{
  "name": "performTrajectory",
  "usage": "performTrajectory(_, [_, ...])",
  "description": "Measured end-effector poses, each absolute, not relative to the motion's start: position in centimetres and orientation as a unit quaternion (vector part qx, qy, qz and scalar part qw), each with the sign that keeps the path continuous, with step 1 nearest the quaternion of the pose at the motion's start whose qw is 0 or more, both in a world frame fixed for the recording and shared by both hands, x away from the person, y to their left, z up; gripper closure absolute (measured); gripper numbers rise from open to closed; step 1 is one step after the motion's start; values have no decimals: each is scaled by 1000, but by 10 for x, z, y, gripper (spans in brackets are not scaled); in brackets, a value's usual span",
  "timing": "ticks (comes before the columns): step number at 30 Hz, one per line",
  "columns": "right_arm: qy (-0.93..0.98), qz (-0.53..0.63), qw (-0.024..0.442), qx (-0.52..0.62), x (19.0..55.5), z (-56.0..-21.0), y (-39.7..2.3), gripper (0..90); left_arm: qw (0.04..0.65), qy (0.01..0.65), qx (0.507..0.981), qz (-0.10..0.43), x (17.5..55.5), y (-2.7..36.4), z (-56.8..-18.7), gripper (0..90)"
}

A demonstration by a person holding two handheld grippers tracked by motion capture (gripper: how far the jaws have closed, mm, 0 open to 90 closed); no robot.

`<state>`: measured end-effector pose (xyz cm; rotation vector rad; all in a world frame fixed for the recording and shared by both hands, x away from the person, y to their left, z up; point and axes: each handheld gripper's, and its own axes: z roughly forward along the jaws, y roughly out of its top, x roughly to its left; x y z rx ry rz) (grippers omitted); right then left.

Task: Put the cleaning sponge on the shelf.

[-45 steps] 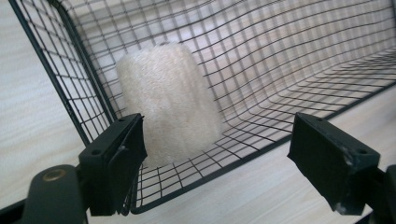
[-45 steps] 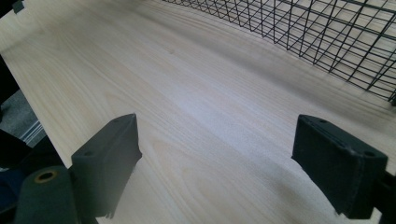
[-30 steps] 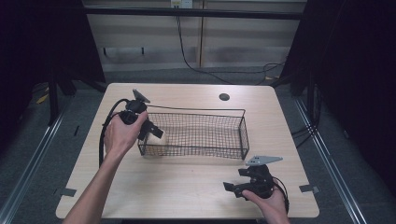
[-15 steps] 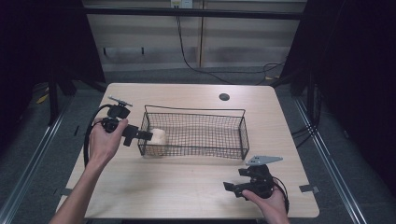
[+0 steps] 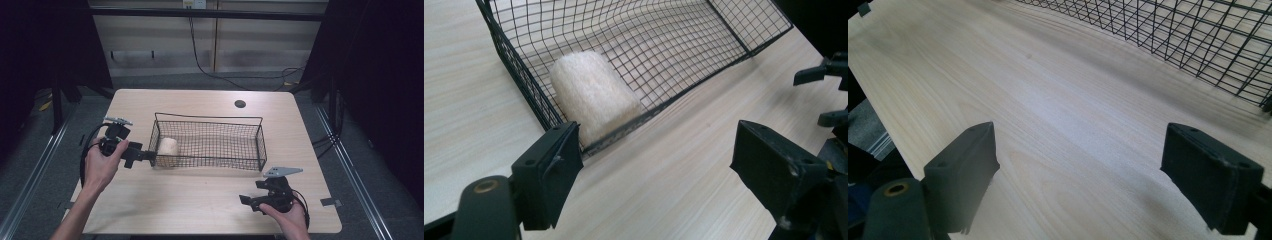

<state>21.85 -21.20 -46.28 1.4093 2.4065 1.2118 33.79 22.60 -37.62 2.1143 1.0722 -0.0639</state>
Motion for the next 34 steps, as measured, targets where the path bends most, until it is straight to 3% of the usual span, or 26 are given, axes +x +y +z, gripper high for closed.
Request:
performTrajectory(11, [791,397,52,463,219,-464,-212,144,366,405,837,-31,307,235,-391,196])
performTrajectory(20, [792,395,53,463,219,-464,-211,144,367,432,824,-20,282,247,-408,196])
performTrajectory(34, [793,384,67,468,219,-467,-210,154,368,441,818,-36,257,260,-452,196])
